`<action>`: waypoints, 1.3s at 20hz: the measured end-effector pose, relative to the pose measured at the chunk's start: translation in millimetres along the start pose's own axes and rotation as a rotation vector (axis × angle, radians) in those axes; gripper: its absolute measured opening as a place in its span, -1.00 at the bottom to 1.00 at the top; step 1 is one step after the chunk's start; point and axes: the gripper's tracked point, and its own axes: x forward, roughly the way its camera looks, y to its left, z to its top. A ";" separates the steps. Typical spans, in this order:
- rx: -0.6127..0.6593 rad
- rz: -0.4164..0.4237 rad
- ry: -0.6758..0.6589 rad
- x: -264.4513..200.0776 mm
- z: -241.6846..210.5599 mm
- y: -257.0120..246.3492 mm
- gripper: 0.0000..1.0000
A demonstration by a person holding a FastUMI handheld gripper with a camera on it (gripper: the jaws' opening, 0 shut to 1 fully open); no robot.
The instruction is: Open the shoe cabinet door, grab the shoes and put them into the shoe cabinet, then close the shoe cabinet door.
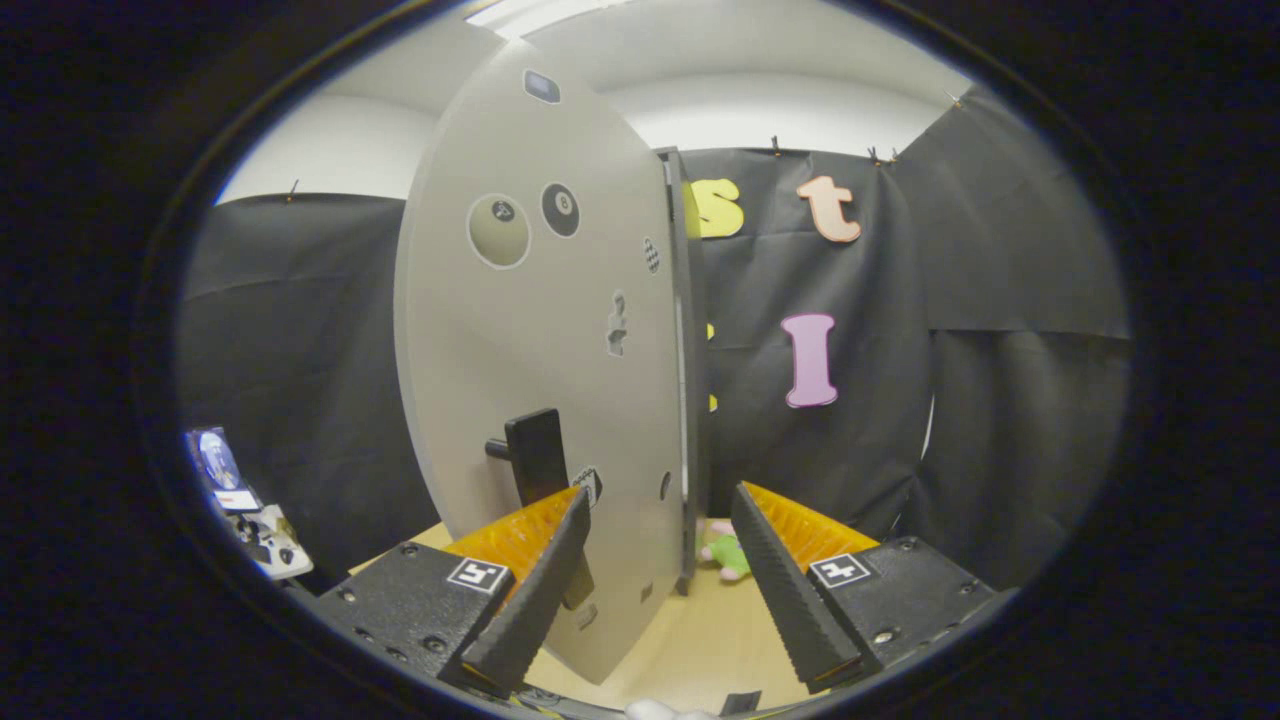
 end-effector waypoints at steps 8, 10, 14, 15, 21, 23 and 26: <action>0.009 0.035 0.001 45.2 -12.7 88.9 0.89; 0.018 0.055 -0.002 61.6 -11.1 107.7 0.90; 0.014 0.111 0.004 99.3 -8.5 150.9 0.92; -0.001 0.109 0.002 109.7 -6.3 159.5 0.93; -0.013 0.083 -0.001 187.2 -4.0 191.5 0.97; -0.008 0.079 0.004 197.5 -5.2 193.5 0.97; 0.000 0.067 0.000 194.0 -0.7 193.6 0.97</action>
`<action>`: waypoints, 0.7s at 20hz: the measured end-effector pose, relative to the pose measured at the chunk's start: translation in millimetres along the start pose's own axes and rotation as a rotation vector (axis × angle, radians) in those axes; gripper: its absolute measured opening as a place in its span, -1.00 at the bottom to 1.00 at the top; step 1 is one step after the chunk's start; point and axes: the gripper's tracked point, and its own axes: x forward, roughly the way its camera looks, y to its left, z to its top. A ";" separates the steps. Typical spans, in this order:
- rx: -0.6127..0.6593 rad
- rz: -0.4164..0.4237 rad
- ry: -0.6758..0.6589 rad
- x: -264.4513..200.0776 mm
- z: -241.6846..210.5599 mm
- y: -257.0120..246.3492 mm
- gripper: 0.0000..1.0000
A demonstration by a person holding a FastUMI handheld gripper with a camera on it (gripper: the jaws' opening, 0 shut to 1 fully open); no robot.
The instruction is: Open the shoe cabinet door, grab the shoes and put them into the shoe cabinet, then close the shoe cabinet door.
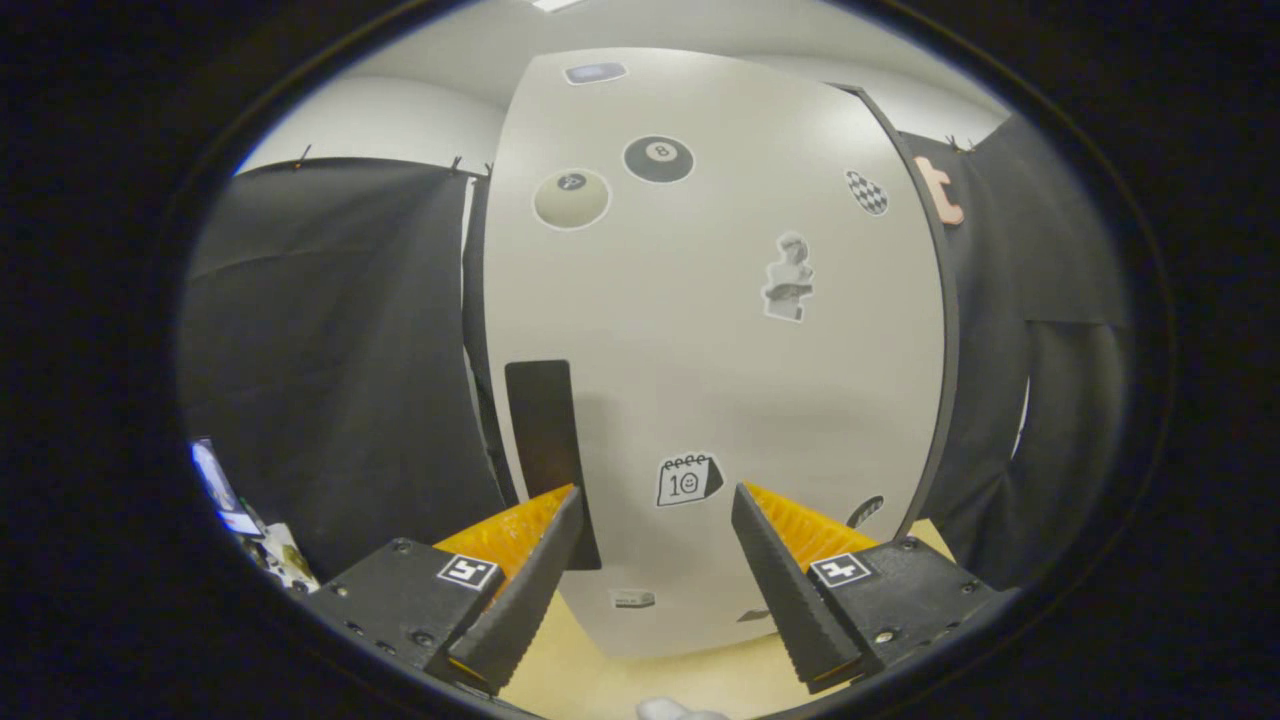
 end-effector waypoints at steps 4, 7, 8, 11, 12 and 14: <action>0.000 -0.029 -0.013 -25.2 3.4 -13.7 0.97; 0.008 -0.053 -0.011 -53.6 3.3 -21.3 0.97; 0.008 -0.063 -0.017 -63.6 4.6 -24.6 0.97; 0.014 -0.108 -0.035 -96.0 8.5 -37.0 0.97; 0.013 -0.115 -0.047 -105.9 11.3 -39.5 0.97; 0.007 -0.151 -0.059 -124.7 14.0 -48.4 0.97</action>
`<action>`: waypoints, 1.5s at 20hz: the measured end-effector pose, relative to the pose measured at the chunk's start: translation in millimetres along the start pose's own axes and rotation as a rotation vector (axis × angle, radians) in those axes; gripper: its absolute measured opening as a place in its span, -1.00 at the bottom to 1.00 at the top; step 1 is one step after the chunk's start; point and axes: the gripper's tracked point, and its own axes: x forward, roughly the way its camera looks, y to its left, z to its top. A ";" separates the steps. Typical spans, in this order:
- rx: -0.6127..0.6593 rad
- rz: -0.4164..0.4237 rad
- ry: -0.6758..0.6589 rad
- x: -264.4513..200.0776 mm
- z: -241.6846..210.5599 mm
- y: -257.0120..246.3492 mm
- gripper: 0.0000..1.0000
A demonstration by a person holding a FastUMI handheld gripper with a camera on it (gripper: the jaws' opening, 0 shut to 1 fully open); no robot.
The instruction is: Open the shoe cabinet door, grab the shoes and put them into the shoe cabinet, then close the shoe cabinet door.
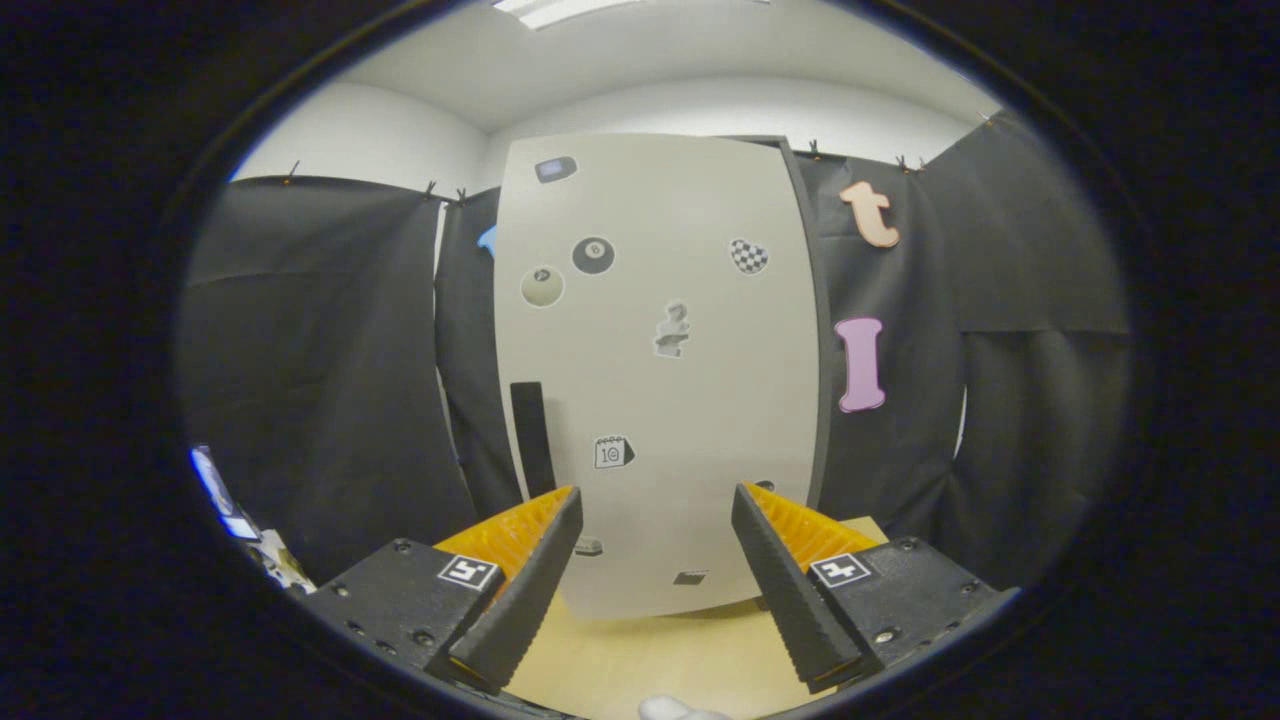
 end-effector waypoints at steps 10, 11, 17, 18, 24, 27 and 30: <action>0.001 -0.097 -0.008 -72.0 -4.4 -33.8 0.97; 0.001 -0.105 -0.008 -78.3 -6.3 -36.7 0.96; 0.004 -0.139 0.006 -99.5 -15.4 -51.2 0.97; 0.007 -0.143 0.004 -100.8 -15.9 -52.9 0.97; 0.015 -0.154 -0.003 -105.3 -14.0 -58.5 0.96; 0.019 -0.151 -0.002 -105.8 -14.7 -59.9 0.96; 0.023 -0.155 0.001 -106.0 -14.3 -61.5 0.96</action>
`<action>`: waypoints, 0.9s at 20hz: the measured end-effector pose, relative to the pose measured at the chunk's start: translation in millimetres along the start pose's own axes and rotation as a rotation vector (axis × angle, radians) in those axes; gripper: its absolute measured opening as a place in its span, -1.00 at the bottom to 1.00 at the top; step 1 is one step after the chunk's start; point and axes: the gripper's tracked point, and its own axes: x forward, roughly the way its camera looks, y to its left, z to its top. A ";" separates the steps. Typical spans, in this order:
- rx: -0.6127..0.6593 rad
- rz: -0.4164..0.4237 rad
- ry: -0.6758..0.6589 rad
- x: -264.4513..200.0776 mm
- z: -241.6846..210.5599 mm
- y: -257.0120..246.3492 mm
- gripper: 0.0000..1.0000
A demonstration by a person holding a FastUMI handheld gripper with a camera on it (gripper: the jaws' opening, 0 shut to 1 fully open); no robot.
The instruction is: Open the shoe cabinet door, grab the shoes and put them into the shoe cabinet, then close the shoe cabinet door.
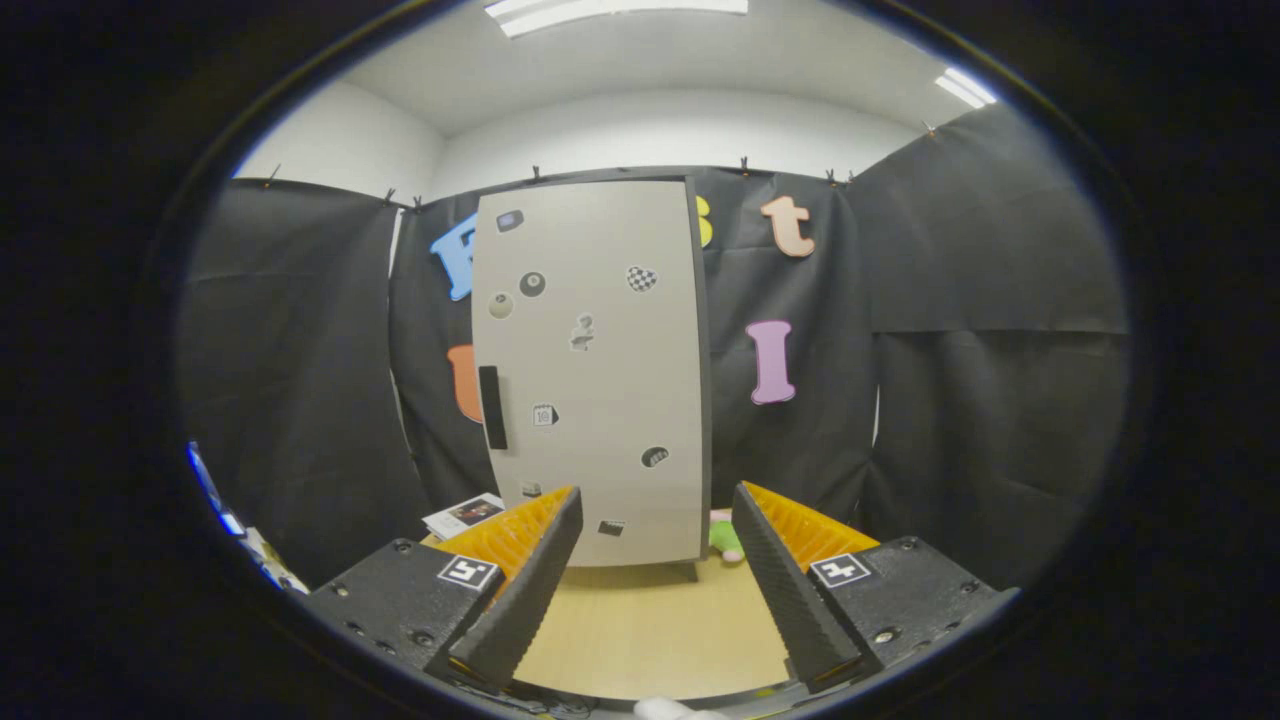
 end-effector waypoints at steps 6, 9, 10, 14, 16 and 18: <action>0.000 -0.004 -0.009 -2.1 2.1 0.2 0.97; -0.005 0.002 -0.008 -2.4 1.7 3.8 0.96; -0.008 0.004 -0.007 -2.7 1.7 4.7 0.96; -0.006 0.004 -0.004 -4.1 0.2 5.3 0.96; -0.005 0.003 0.000 -5.0 -0.6 4.7 0.96; -0.005 0.002 0.001 -5.2 -2.0 5.5 0.96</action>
